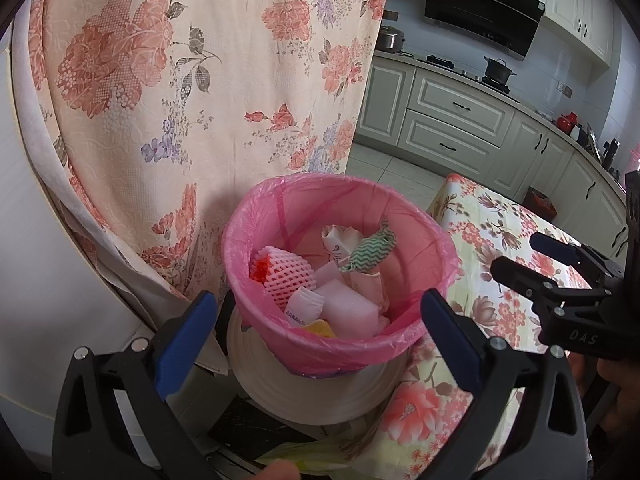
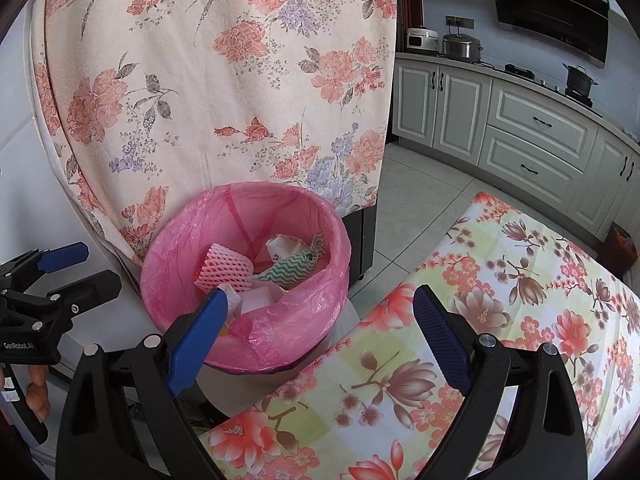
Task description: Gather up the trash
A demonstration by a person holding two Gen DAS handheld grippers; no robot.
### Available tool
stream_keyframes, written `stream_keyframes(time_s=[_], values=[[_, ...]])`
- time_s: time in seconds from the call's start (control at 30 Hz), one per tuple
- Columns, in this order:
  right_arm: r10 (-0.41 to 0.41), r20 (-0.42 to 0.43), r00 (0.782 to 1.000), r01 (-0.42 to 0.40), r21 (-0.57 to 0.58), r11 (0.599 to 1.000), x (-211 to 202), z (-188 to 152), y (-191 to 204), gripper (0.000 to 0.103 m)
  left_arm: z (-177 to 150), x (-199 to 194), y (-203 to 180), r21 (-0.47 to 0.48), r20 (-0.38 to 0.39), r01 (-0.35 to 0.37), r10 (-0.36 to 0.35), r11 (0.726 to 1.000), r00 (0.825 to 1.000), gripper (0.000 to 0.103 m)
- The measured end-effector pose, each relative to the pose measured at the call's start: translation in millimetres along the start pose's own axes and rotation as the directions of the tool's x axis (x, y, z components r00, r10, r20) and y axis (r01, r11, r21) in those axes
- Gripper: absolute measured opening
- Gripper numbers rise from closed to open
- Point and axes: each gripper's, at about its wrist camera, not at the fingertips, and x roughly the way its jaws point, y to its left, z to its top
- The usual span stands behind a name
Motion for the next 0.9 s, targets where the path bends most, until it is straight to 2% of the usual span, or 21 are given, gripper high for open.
stream_keyframes(time_s=[0.4,0.53,0.9], values=[[0.0,-0.003,1.0,0.0,0.003,1.0,0.6,-1.7,-0.2,0.088,-0.7,0.1,0.2,0.011,-0.001,0.001,-0.001,1.0,1.0,0.098],[0.0,-0.004,1.0,0.0,0.003,1.0,1.1,-2.3,0.0,0.088,-1.8,0.2,1.7,0.013,0.011,-0.034,0.034,0.999,0.999,0.098],[0.002,-0.005,1.0,-0.002,0.007,1.0,2.5,-4.5,-2.2,0.088,0.6,1.3,3.7,0.002,-0.001,-0.04,0.04,0.999,0.999,0.098]])
